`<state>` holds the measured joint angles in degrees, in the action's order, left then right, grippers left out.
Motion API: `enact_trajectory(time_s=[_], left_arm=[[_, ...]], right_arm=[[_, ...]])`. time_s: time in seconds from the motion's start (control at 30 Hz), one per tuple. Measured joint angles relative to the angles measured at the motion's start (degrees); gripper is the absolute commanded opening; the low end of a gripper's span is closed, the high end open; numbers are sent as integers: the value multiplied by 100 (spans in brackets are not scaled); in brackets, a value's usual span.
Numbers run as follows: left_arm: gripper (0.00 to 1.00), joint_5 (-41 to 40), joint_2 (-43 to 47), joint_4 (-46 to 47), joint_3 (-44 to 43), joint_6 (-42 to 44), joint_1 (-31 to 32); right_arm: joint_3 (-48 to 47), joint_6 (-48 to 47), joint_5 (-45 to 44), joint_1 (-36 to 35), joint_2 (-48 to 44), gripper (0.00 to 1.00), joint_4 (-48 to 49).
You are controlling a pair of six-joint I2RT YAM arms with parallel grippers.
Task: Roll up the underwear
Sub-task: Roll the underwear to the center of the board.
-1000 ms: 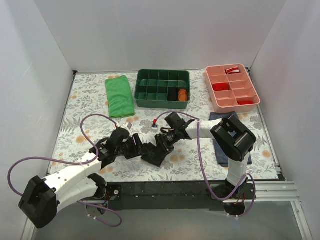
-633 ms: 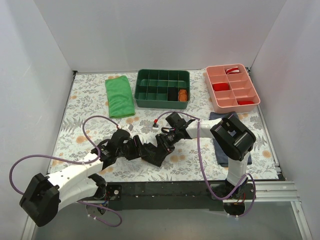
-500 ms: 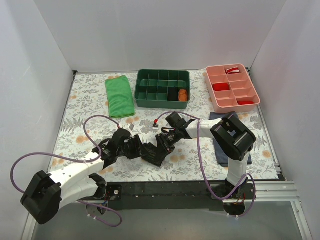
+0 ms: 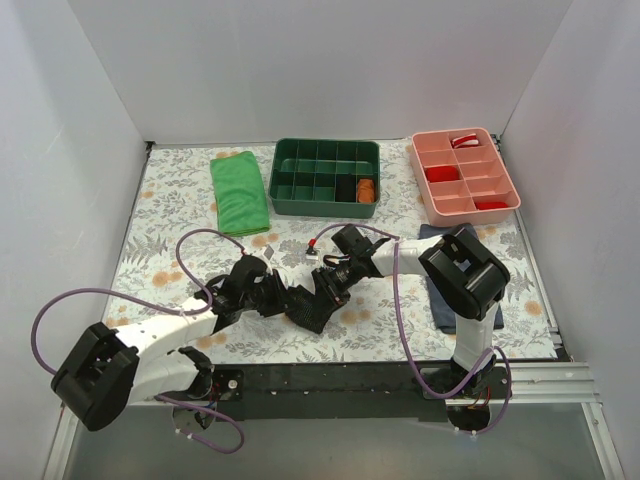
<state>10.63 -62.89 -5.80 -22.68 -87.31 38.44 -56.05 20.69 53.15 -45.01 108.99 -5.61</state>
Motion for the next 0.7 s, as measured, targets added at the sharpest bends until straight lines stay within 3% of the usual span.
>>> enact_trajectory(time_s=[0.3,0.7], left_arm=[[0,-44,-435,201,-76,-122,0],[0,-76,-632,107,-254,-68,22]], right_arm=[[210,7,-1001,-11,-850,53,0],[358,-507,-2966,-584,-2033,54,-151]])
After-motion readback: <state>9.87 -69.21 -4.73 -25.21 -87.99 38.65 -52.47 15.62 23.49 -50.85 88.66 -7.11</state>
